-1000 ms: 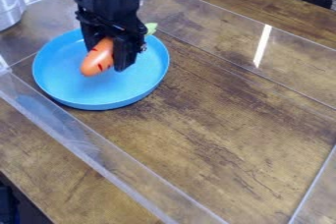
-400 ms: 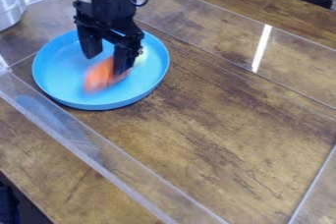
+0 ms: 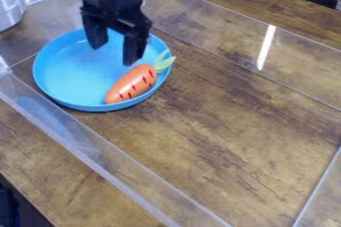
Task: Put the carrot in the blue tray
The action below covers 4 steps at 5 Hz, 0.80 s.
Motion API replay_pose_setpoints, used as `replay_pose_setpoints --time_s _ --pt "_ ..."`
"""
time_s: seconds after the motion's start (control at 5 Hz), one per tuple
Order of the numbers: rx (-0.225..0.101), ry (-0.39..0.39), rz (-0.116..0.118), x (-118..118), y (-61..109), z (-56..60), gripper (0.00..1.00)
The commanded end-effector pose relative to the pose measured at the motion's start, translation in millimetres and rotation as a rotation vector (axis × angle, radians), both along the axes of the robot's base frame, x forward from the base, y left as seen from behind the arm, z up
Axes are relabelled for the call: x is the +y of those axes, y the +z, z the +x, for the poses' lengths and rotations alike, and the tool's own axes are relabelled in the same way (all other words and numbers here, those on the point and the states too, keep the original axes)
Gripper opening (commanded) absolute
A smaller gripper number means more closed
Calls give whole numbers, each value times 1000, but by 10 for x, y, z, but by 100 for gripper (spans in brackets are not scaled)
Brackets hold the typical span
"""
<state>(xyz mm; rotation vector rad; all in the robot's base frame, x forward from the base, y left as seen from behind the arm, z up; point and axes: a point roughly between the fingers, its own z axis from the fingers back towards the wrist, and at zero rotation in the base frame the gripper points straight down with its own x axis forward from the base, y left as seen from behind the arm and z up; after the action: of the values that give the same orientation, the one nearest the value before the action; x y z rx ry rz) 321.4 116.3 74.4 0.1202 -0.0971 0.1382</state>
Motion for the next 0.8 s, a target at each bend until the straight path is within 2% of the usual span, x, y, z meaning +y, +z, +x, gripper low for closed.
replay_pose_setpoints --time_s 0.0,0.6 --pt "-50 43 3 130 183 80 100" --pt "-55 62 -24 150 181 111 100"
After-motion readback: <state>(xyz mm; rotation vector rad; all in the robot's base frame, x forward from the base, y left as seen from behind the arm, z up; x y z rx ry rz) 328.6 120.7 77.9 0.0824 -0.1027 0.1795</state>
